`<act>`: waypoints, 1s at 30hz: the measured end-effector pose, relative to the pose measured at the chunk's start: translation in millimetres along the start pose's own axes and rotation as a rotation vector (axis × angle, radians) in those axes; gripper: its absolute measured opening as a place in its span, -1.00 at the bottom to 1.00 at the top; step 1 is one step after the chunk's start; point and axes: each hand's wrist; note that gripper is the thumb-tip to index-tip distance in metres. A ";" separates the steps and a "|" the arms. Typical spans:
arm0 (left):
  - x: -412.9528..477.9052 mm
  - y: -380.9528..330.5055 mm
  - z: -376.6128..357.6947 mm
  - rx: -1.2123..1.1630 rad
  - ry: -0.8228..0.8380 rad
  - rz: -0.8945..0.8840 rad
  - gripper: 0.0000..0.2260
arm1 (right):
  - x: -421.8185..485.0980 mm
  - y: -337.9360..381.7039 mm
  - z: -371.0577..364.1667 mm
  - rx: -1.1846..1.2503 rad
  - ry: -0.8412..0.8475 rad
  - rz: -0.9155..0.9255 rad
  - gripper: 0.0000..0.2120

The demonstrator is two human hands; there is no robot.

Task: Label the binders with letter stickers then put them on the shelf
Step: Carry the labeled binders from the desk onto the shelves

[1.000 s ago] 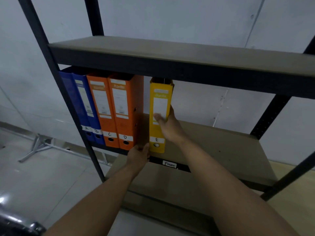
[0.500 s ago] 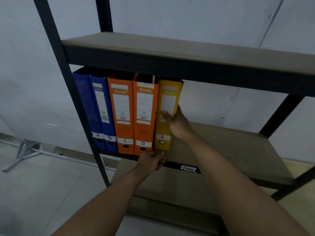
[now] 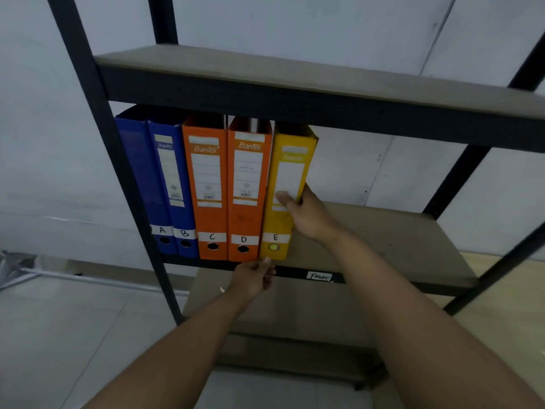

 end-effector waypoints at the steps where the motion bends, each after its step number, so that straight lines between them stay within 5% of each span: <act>1: -1.0 0.0 1.0 0.000 -0.010 -0.002 -0.77 | -3.3 0.1 -0.6 0.001 0.008 0.005 -0.44; 15: -10.4 -12.3 -0.7 0.111 -0.106 -0.035 -0.74 | -22.9 15.2 -13.4 0.078 -0.045 -0.072 -0.47; 30: -10.4 -8.9 -11.4 0.318 -0.028 0.058 -0.87 | -24.3 -0.4 -8.7 0.117 -0.046 -0.095 -0.39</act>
Point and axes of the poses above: each hand's wrist, its own x-axis towards the middle knuckle, its own z-axis out of the back of the hand, y = z × x, and after that the axes turned 4 degrees about z, right-handed
